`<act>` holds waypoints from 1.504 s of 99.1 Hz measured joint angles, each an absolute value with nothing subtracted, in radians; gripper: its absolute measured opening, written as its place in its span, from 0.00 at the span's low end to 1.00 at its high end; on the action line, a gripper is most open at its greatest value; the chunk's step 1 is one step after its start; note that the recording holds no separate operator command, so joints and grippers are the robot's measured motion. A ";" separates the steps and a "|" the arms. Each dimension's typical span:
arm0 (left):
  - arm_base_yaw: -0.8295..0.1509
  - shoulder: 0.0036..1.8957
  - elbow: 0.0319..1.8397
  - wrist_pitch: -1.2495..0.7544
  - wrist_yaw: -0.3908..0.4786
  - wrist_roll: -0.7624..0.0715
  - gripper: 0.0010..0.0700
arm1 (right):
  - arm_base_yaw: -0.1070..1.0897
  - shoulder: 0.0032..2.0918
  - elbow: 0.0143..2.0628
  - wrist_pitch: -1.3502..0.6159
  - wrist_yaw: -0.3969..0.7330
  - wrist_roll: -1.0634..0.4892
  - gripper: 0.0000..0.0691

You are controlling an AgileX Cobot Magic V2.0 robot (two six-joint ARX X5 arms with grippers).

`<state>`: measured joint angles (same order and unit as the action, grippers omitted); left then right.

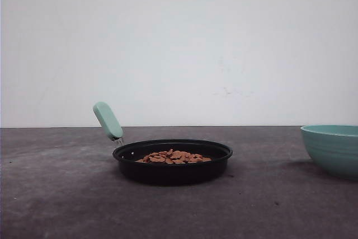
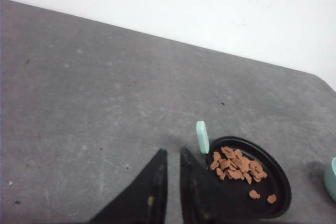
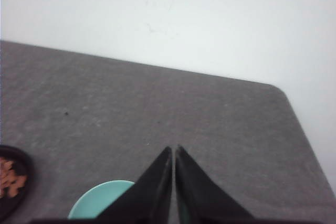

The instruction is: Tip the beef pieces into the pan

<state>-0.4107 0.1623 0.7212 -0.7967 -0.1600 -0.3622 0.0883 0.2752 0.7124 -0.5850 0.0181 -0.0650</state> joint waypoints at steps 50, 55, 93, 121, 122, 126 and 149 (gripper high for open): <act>-0.411 0.162 0.721 -0.796 -0.160 -0.362 0.01 | -0.005 0.003 0.193 -0.534 -0.069 0.066 0.01; -0.411 0.162 0.721 -0.798 -0.160 -0.362 0.01 | -0.007 0.004 0.189 -0.574 -0.071 0.075 0.01; -0.411 0.162 0.721 -0.796 -0.160 -0.362 0.01 | -0.030 0.004 0.169 -0.639 -0.132 0.088 0.01; -0.411 0.162 0.721 -0.796 -0.160 -0.362 0.01 | -0.026 0.004 0.160 -0.606 -0.160 0.088 0.01; -0.411 0.162 0.721 -0.796 -0.160 -0.362 0.01 | -0.026 0.004 0.160 -0.605 -0.159 0.088 0.01; -0.411 0.162 0.721 -0.796 -0.160 -0.362 0.01 | -0.026 0.004 0.160 -0.601 -0.159 0.088 0.01; -0.411 0.162 0.721 -0.796 -0.160 -0.362 0.01 | -0.025 0.004 0.160 -0.559 -0.158 0.088 0.01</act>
